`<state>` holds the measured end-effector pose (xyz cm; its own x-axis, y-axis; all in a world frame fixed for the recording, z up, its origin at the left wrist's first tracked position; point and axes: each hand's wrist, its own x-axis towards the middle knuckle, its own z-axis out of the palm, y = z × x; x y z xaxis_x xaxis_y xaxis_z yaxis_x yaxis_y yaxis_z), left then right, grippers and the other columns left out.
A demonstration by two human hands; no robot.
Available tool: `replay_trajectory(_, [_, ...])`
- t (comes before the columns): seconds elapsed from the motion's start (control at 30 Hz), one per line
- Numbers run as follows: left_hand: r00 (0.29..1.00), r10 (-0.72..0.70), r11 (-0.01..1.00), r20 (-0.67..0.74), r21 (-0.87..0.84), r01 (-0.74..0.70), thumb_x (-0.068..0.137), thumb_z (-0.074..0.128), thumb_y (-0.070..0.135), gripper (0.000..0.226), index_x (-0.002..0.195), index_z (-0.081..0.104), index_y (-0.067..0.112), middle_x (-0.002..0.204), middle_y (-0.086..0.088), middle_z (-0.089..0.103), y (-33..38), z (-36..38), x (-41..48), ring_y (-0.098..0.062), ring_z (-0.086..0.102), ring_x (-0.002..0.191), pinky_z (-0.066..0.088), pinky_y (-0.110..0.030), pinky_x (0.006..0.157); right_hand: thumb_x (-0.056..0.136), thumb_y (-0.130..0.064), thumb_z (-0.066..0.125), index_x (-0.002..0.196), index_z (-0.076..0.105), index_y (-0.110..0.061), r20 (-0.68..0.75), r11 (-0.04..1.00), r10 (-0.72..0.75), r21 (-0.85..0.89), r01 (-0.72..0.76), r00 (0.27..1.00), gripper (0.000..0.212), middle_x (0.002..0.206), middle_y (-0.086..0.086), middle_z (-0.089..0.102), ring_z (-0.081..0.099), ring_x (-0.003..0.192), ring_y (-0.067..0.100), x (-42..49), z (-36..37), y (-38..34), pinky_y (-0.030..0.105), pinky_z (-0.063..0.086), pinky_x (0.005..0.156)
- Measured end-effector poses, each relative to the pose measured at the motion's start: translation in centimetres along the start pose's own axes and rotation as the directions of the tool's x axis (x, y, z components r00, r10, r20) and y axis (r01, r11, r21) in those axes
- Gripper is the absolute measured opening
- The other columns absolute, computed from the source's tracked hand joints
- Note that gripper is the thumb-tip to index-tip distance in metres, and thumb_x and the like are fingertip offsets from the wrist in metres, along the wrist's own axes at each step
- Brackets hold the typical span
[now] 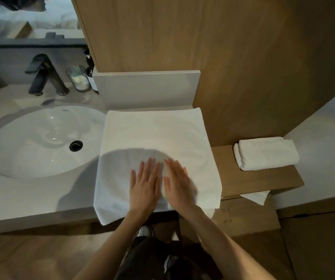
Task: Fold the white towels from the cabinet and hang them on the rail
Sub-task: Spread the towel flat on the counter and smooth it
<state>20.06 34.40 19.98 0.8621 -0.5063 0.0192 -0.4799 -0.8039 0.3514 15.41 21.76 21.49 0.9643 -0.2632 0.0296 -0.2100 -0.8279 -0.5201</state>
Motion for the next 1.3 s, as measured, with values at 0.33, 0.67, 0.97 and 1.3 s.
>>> replay_trajectory(0.33, [0.994,-0.109,0.99,-0.029,0.085,0.111,0.099,0.021,0.053,0.055,0.152,0.014,0.038,0.162,0.004,0.003,-6.8,-1.7,-2.8,-0.016,-0.003,0.149,0.002,-0.041,0.121,0.098,-0.063,0.012,0.152,0.005,-0.046,0.116,0.931,0.031,-0.366,0.014,0.993,0.056,0.163,-0.003,-0.001,-0.008,0.15,0.027,0.3,-2.7,7.5,0.048,0.0,0.121])
replay_trajectory(0.67, [0.974,-0.117,0.993,-0.192,-0.014,0.117,0.098,0.034,0.033,0.041,0.127,0.055,0.014,0.133,-0.01,0.053,-7.5,-4.5,-2.8,-0.028,0.051,0.121,0.044,-0.048,0.105,0.101,-0.038,0.018,0.154,0.022,-0.015,0.05,0.932,0.072,-0.359,-0.049,0.996,0.057,0.163,0.011,0.006,-0.008,0.149,0.028,1.0,-4.2,6.1,0.046,-0.008,0.12])
replay_trajectory(0.97, [0.996,-0.067,0.997,0.054,0.038,0.065,0.105,0.023,0.033,0.053,0.155,0.007,0.023,0.162,-0.002,0.001,-5.2,-3.2,6.5,-0.021,-0.007,0.149,-0.009,-0.037,0.118,0.103,-0.025,0.04,0.153,0.026,-0.014,0.195,0.945,-0.133,-0.27,0.184,0.972,0.053,0.161,0.01,0.019,0.014,0.149,0.031,8.1,1.8,-1.7,0.056,0.016,0.118])
replay_trajectory(1.3, [0.997,-0.07,0.998,0.038,-0.001,0.07,0.102,0.017,0.048,0.051,0.152,0.008,0.041,0.161,0.007,-0.007,-8.2,-3.3,5.4,-0.013,-0.016,0.147,-0.005,-0.043,0.121,0.094,-0.061,-0.005,0.151,-0.005,-0.047,0.086,0.901,0.158,-0.42,-0.108,0.984,0.059,0.163,-0.005,-0.01,-0.016,0.148,0.019,8.7,-3.0,7.9,0.049,-0.007,0.12])
